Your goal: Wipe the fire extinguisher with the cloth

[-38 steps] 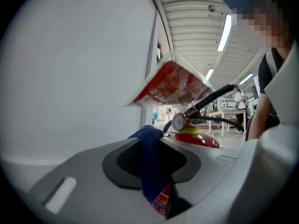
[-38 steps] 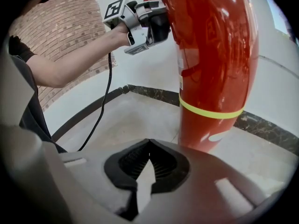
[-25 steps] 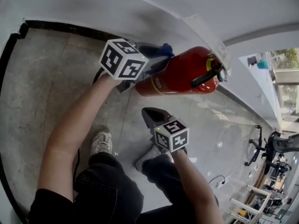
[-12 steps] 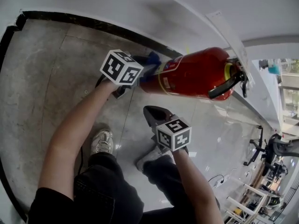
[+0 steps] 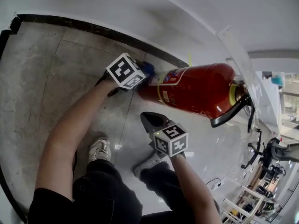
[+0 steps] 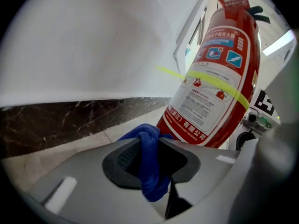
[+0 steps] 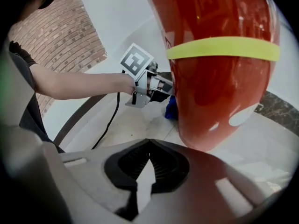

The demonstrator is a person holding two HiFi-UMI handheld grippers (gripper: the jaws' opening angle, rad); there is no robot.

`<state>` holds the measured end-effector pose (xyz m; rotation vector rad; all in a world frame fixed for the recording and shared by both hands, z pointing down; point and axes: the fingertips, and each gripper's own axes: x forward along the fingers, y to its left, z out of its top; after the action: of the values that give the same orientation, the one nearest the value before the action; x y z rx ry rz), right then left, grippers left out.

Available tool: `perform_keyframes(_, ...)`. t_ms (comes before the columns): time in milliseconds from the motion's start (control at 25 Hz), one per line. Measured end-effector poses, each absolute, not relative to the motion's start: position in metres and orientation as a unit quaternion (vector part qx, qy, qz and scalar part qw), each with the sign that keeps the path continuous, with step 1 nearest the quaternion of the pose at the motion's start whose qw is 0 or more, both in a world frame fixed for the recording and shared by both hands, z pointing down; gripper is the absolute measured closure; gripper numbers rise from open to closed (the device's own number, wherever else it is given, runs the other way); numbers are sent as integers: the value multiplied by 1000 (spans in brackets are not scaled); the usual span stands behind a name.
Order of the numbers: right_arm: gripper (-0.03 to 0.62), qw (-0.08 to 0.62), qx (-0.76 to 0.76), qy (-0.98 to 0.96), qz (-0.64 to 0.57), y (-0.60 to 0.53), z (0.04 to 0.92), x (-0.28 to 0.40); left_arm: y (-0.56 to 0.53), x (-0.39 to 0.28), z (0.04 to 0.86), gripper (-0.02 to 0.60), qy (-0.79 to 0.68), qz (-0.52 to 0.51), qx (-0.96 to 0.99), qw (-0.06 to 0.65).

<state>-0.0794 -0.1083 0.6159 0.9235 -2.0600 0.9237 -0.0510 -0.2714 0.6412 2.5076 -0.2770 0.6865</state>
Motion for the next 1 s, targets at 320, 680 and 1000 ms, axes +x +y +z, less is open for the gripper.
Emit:
perform_keyframes(320,591,336,355,-788,373,-110,627,-70,-294,-21,649,488,-68,234,918,313)
perform_keyframes(680,591,343,354,-788,370,-116,623,-65,-300,-15,574,488,-18,159,947,278)
perform_keyframes(1000,591,351,349,-801,337,-118,594,-78,-291,-24,512,488,-20,171,963,209)
